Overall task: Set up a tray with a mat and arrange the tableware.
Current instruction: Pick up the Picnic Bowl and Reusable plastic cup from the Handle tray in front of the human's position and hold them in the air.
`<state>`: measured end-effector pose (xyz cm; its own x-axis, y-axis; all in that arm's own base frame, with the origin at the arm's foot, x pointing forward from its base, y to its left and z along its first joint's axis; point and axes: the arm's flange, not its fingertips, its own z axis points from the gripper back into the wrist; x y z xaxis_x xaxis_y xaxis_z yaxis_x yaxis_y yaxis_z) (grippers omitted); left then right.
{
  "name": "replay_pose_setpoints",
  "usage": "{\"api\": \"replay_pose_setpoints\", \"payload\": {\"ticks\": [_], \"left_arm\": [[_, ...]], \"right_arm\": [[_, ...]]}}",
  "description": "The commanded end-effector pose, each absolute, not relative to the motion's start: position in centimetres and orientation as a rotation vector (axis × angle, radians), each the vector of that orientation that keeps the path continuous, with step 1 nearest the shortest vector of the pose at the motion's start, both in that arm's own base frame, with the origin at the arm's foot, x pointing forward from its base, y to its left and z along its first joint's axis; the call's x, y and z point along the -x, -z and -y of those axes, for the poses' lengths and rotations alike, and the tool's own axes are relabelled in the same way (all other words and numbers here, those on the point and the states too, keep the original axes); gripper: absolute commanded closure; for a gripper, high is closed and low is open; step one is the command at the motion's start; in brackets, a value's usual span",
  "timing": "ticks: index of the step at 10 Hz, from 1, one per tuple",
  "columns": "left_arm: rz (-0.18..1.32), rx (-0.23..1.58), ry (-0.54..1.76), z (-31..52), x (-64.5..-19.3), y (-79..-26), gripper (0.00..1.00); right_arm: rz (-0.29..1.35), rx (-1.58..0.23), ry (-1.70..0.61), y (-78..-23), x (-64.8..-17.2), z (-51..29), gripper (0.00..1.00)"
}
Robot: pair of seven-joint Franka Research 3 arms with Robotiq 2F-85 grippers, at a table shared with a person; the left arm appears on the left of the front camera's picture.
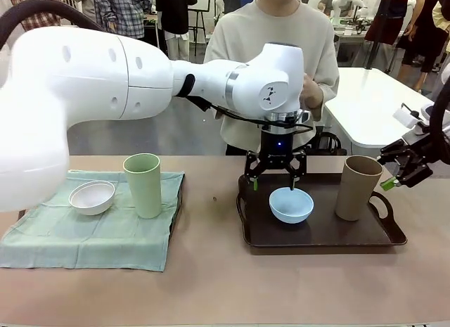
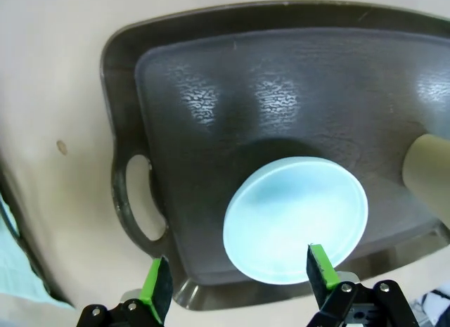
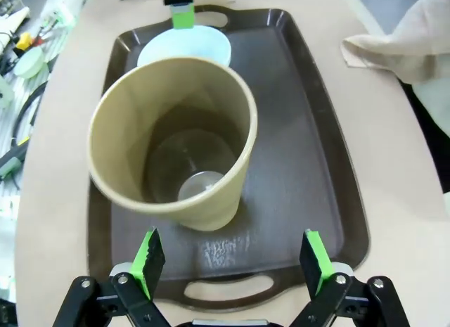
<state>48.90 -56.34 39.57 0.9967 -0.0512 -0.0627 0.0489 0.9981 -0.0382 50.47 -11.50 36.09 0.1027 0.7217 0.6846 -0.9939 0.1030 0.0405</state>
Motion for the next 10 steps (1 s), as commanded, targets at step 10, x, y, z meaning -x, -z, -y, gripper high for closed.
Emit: {"api": "replay_pose_setpoints", "payload": {"ticks": [10], "left_arm": [[-0.057, 0.008, 0.024, 56.5, -49.0, -40.3, 0.0]], "right_arm": [[0.599, -0.678, -1.414, -33.1, -49.7, 7.8, 0.0]]}}
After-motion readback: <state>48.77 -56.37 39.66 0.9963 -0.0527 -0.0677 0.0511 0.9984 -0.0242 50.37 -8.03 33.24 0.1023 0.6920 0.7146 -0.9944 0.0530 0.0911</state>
